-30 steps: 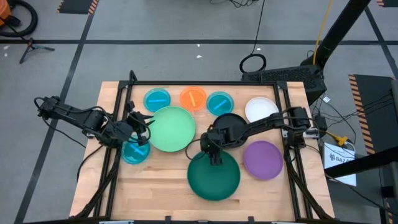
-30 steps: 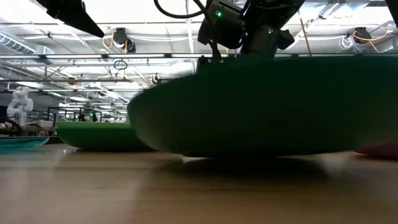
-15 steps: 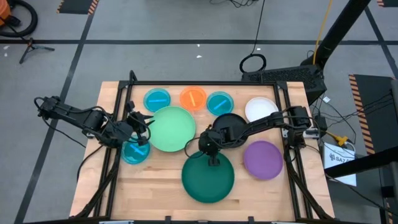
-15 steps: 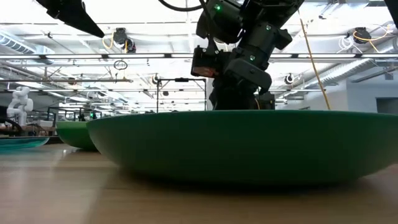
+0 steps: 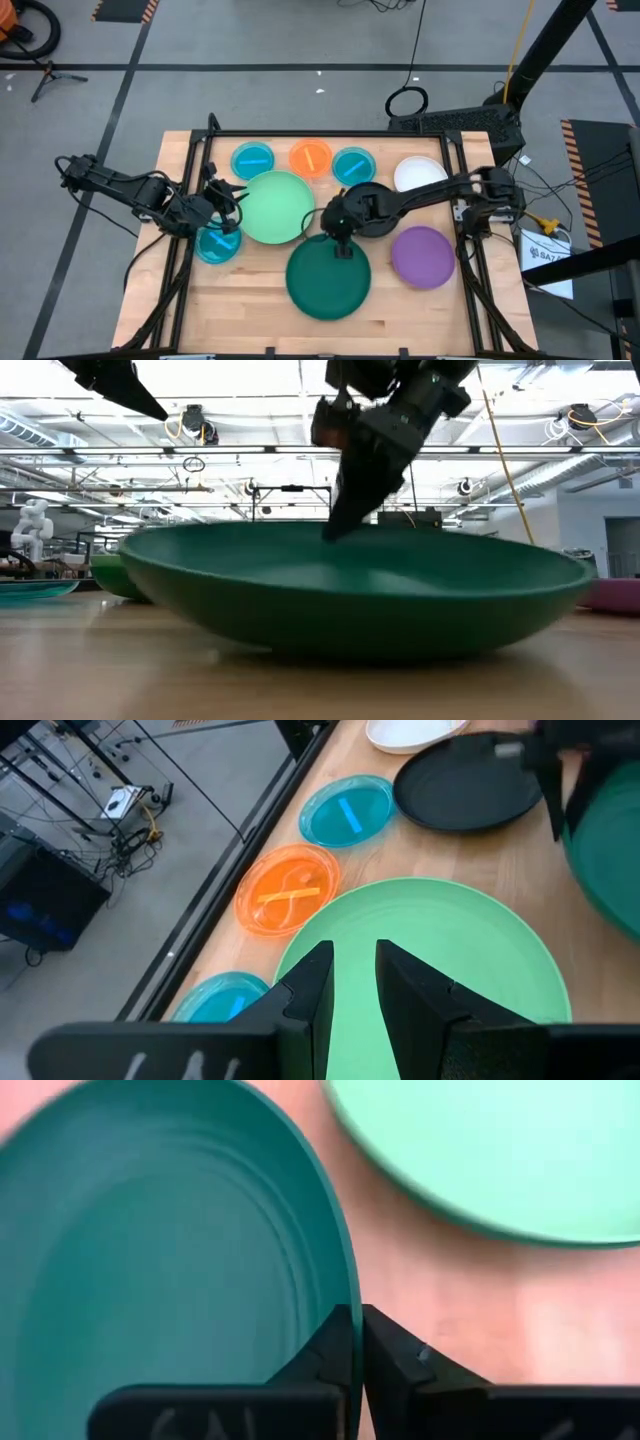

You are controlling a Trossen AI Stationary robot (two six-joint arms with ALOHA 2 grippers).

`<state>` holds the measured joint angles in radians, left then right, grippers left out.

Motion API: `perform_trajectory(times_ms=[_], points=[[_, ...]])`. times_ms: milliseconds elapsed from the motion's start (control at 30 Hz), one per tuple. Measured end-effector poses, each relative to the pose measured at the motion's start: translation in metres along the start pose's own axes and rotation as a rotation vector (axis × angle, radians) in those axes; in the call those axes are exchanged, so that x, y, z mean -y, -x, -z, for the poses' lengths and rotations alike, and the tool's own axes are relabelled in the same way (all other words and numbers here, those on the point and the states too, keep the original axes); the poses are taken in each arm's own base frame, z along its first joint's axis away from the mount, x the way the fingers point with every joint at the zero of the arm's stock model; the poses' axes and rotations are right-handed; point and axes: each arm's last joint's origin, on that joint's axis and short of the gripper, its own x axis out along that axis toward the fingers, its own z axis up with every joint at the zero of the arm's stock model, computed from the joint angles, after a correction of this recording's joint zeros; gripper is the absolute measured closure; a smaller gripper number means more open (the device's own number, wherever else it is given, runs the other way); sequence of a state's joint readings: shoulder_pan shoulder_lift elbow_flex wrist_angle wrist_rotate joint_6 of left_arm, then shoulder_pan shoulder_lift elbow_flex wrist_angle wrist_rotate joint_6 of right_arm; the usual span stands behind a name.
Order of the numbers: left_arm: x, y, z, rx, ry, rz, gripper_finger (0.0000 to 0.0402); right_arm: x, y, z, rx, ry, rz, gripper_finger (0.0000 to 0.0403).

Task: Stack plastic plates
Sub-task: Stack the dark green plate on top of the light green plate

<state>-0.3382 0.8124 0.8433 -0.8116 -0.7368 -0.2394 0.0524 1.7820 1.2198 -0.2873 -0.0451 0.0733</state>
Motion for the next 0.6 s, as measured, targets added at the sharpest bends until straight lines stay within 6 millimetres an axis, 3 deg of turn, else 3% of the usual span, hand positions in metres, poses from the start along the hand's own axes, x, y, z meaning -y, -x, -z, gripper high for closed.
perform_trajectory(times_ms=[300, 600], points=[[0.0, 0.0, 0.0, 0.0, 0.001, 0.0, 0.0316, 0.027, 0.049, -0.016, 0.133, -0.107, 0.017, 0.0397], [0.0, 0.0, 0.0, 0.0, 0.001, -0.001, 0.0316, 0.083, 0.05, -0.021, 0.243, -0.364, 0.096, 0.0397]])
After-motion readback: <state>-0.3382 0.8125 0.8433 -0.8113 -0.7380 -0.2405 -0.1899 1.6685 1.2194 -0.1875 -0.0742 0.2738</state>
